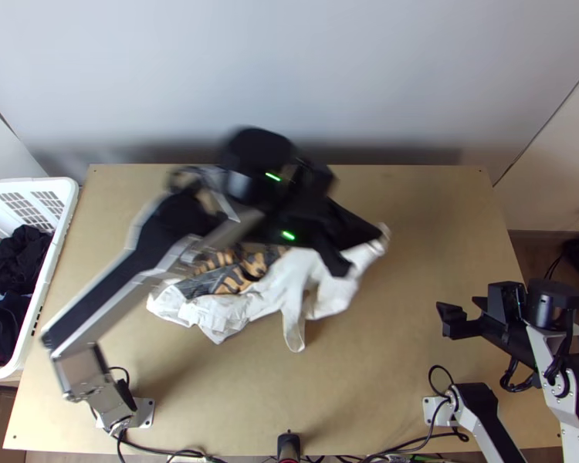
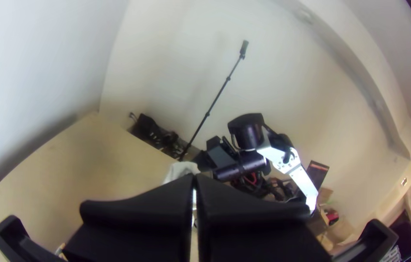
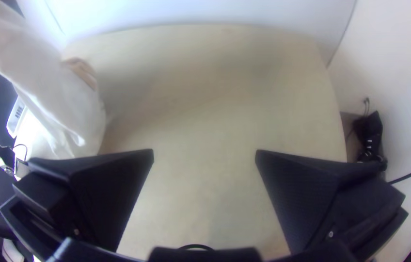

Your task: Fold the t-shirt

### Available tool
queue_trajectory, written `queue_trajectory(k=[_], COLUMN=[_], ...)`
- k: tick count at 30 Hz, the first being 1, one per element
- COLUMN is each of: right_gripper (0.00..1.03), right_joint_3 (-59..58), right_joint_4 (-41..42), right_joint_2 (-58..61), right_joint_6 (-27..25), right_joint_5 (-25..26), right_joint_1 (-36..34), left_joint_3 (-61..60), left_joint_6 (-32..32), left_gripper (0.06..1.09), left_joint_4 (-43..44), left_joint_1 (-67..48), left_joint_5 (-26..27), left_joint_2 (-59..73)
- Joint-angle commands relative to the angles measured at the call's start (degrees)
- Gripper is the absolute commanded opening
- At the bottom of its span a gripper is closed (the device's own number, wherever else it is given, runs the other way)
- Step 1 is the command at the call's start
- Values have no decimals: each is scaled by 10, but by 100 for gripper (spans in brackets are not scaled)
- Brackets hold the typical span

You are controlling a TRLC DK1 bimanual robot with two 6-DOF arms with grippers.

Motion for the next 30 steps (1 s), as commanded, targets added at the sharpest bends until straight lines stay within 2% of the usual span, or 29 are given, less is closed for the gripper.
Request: queue_trajectory(k=[1,2,4,5,11,18,19,24,30], right_gripper=[98,98,98,98,98,98,98,98,98], right_joint_3=[8,9,9,8,0,23,30,56,74], right_joint_4=[16,18,24,27,66,121,127,142,155], right_joint_2=[11,11,11,11,35,81,88,148,168], right_joint_6=[0,-1,-3,-5,-3,6,4,7,-19], right_joint_5=[-3,-4,-3,-3,-3,-4,-4,-4,-3], right_joint_1=[27,33,46,50,70,104,111,141,206], left_joint_3=[16,23,27,27,-1,-96,-117,-227,-365], left_joint_6=[8,8,12,15,50,58,60,61,67], left_gripper=[19,29,59,68,97,100,103,103,103], left_joint_4=[19,19,17,11,-45,-77,-81,-87,-88], left_joint_1=[-60,-60,-56,-50,23,164,188,307,391], left_joint_5=[-5,-5,-6,-7,-43,-48,-48,-47,-48], left_joint_2=[75,81,80,74,5,-113,-133,-232,-345])
